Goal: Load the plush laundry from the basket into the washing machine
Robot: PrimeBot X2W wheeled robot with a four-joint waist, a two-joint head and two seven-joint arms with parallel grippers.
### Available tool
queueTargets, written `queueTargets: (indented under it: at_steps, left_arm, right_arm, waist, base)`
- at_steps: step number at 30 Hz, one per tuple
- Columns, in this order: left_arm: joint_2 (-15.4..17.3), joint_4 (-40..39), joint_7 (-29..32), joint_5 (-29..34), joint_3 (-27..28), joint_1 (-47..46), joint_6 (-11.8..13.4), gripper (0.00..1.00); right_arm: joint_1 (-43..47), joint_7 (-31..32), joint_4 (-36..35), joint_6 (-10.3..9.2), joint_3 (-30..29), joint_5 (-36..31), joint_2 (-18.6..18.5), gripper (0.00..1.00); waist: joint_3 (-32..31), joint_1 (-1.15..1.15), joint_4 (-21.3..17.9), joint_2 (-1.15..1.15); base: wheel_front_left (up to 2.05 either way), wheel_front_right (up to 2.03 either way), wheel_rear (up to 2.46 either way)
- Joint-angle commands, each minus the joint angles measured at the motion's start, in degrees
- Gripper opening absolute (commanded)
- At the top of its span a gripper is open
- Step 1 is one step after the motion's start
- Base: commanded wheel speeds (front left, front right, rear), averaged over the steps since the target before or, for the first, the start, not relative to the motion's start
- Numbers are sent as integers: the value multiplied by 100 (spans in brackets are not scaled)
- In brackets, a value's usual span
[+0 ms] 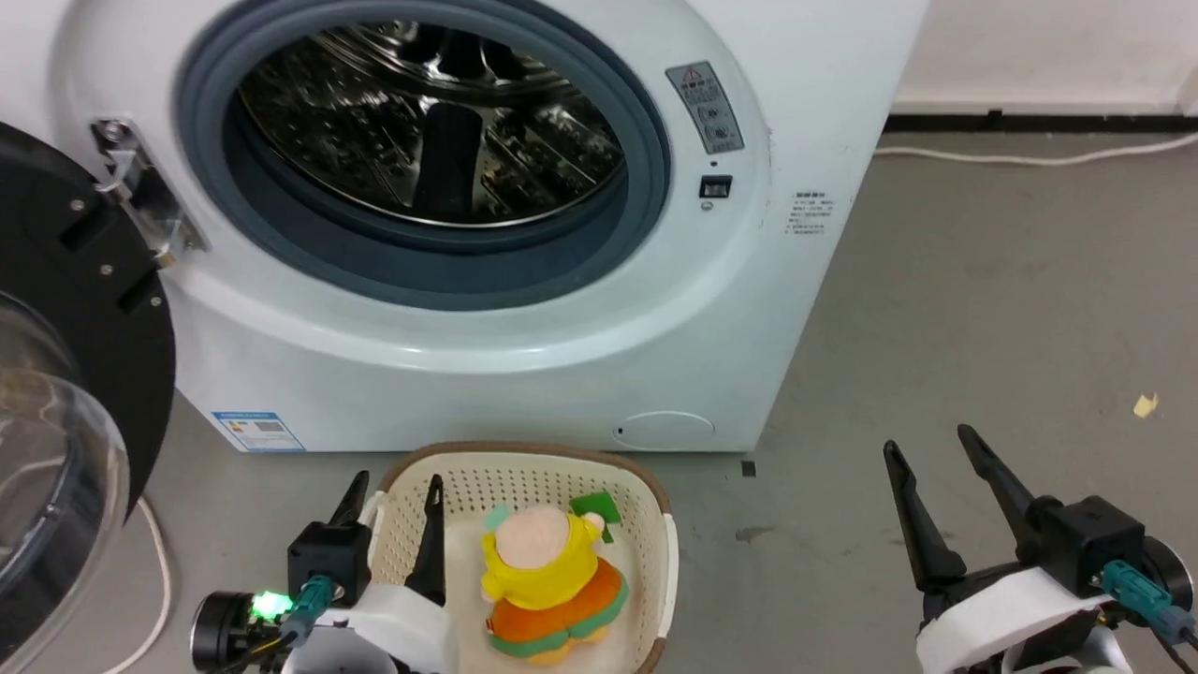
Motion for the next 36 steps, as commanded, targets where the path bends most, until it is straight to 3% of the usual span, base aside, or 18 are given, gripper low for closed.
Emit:
queueTargets:
  at_steps: [1, 27, 36]
  left_arm:
    - [13, 163, -73, -22, -57, -178, -42, 100]
    - [295, 2328, 51, -237, -404, -1746, -327, 100]
    - [626, 2983, 371, -70, -804, -2377, -411, 100]
  right_arm:
    - [-113, -73, -53, -1, 0, 76, 0, 100]
    - [-560, -370, -279, -2, -42, 572, 1, 100]
    - [-775, -478, -286, -3, -3, 781, 1, 100]
  waist:
    - [147, 0, -72, 0]
    - [1579, 0, -498, 0]
    - [2123, 0, -696, 0]
  base:
    - [0, 0, 0]
    - [0, 0, 0]
    - [0, 0, 0]
